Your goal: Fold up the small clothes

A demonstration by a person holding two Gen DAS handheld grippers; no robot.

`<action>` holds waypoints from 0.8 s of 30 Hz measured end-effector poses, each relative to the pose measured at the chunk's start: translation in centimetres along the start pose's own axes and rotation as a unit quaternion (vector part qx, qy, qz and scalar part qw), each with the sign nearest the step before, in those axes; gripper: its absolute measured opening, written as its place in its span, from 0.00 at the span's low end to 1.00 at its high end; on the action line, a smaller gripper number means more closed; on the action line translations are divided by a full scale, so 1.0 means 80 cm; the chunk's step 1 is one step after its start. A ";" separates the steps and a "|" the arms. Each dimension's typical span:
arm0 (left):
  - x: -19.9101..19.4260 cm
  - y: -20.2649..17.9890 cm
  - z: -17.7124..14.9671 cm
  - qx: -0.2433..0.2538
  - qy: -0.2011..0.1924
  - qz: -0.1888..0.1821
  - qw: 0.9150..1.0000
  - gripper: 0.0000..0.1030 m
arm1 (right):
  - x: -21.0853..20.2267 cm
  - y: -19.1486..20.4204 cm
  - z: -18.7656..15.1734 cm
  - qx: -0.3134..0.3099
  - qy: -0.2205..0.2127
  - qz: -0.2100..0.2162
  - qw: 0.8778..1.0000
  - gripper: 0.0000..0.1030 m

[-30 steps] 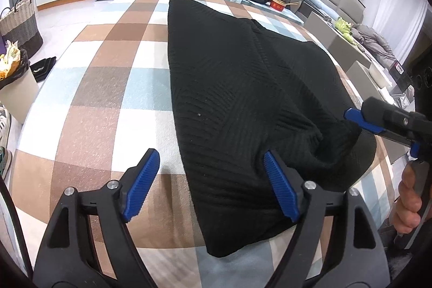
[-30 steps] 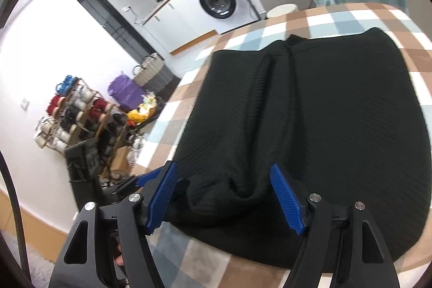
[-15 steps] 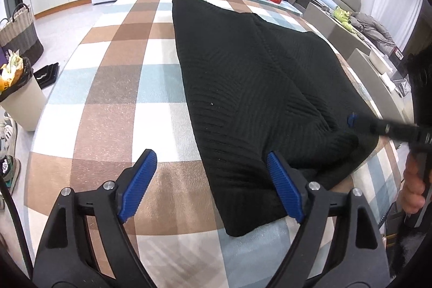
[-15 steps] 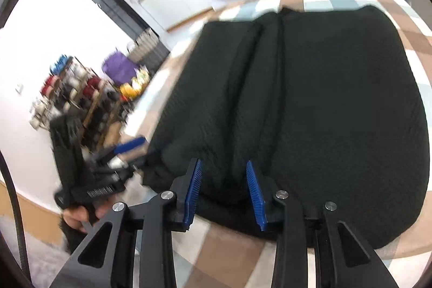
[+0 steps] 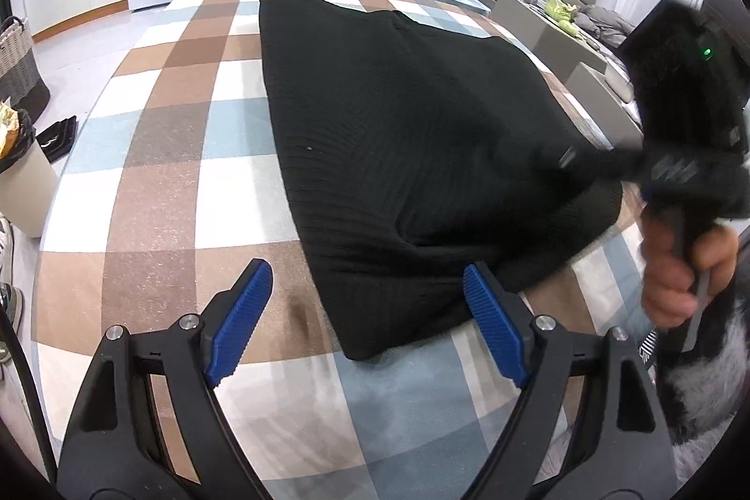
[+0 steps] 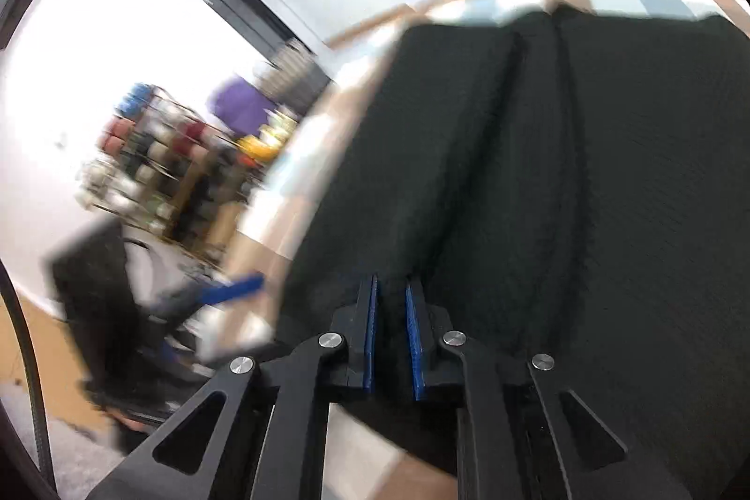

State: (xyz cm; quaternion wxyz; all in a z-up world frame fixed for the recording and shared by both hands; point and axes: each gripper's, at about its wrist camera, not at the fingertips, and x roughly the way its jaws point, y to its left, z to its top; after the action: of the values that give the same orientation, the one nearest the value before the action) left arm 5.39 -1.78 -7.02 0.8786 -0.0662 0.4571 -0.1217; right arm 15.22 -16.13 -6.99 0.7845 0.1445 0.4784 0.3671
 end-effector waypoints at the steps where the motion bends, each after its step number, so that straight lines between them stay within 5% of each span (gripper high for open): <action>1: -0.001 -0.002 0.000 0.004 0.000 -0.002 1.000 0.79 | -0.013 0.006 0.003 -0.003 -0.019 0.021 1.000 0.10; 5: 0.002 -0.010 0.002 0.018 0.000 -0.003 1.000 0.79 | -0.059 0.009 0.015 0.019 -0.076 0.083 0.993 0.10; 8: 0.012 -0.013 0.004 0.018 0.006 0.008 1.000 0.79 | -0.063 -0.004 0.013 0.046 -0.074 0.074 0.993 0.10; 13: 0.019 -0.002 -0.001 0.016 0.022 0.016 1.000 0.79 | -0.029 -0.030 -0.014 0.055 0.005 -0.048 0.997 0.14; 20: 0.005 0.017 -0.005 -0.006 0.019 -0.015 1.000 0.79 | -0.018 -0.043 -0.031 0.054 0.045 -0.002 0.998 0.51; 22: -0.001 0.021 -0.005 -0.014 0.012 -0.019 1.000 0.79 | -0.013 -0.039 -0.027 0.031 0.043 -0.003 0.999 0.50; 24: -0.009 0.025 -0.004 -0.023 0.004 -0.024 0.999 0.79 | -0.009 -0.039 -0.029 0.007 0.042 -0.023 0.999 0.34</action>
State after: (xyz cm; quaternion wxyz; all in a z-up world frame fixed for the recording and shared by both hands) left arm 5.04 0.30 -7.10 0.8717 -0.0965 0.4618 -0.1323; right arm 14.41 -19.07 -9.48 0.7707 0.1234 0.5167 0.3518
